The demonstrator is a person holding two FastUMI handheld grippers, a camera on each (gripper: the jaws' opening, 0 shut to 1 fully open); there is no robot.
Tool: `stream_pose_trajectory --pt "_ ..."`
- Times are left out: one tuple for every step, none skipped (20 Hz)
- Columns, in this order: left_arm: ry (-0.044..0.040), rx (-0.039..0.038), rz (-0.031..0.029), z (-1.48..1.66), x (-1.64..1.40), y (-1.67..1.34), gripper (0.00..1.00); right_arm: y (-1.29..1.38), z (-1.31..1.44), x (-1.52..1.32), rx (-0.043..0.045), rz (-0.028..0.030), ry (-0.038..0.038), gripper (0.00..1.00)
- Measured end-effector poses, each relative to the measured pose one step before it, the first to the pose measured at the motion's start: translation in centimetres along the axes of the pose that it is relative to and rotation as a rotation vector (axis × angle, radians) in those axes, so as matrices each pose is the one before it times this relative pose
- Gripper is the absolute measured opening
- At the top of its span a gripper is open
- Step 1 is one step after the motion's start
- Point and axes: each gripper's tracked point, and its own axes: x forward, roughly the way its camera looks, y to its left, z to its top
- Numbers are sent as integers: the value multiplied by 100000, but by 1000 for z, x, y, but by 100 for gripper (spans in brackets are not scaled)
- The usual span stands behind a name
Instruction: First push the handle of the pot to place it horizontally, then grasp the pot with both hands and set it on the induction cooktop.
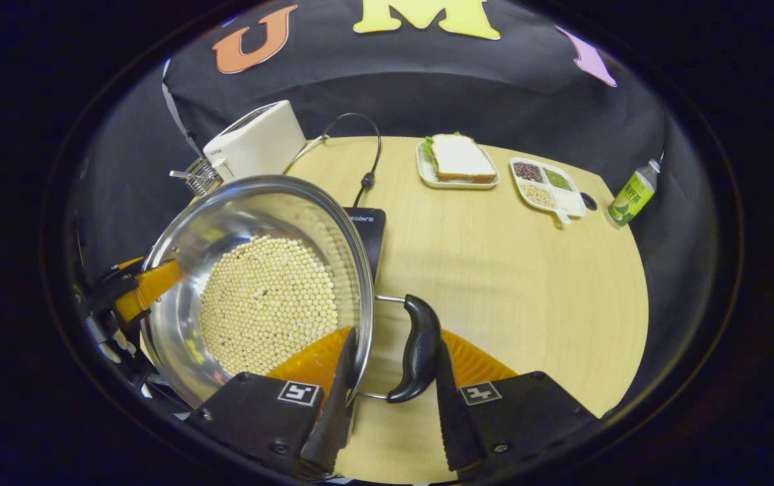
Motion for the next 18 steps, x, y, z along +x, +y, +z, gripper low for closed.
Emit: stream_pose_trajectory --pt "52 3 268 126 382 373 62 310 257 219 -280 -75 -123 60" --pt "-247 -79 -13 85 57 158 61 216 288 115 -14 -169 -149 60" --pt "-19 -220 169 17 166 239 61 217 213 95 -261 90 -91 60" --pt "-154 -365 10 -13 62 113 61 44 187 125 -168 -113 100 60" --pt "296 -334 20 -92 228 -48 62 114 64 189 -134 -290 26 60" --pt "266 -522 -140 -114 197 -59 62 -24 -4 126 -16 -358 308 60" --pt "524 -389 -277 -168 128 -29 61 -158 -21 145 80 -240 262 60" --pt "157 -524 -208 -98 106 -54 62 -54 61 175 217 -149 241 60" --pt "225 -100 -287 -122 280 -61 62 72 -125 104 7 -248 96 60" --pt "397 531 62 -265 168 -87 62 -81 -33 6 127 11 -297 60" --pt "-325 240 -869 -103 161 -53 62 -138 -53 80 345 -970 -743 60" --pt "-296 -202 -477 -104 62 14 62 -24 158 -184 -707 -226 -1152 60" --pt "2092 -1126 -222 -680 111 121 61 39 24 109 -638 -100 -557 60" --pt "-2269 -675 -340 425 -214 -26 73 -20 -52 -27 488 155 -727 60" --pt "904 360 414 -305 126 -131 63 21 32 88 837 498 -984 60" --pt "-1304 896 221 257 -48 -17 63 14 6 16 872 171 -1090 60" --pt "713 265 200 -121 91 83 64 -65 -39 56 -168 -149 -960 60" --pt "-236 -114 -3 32 -19 -41 63 -45 56 -73 -539 -573 -682 60"
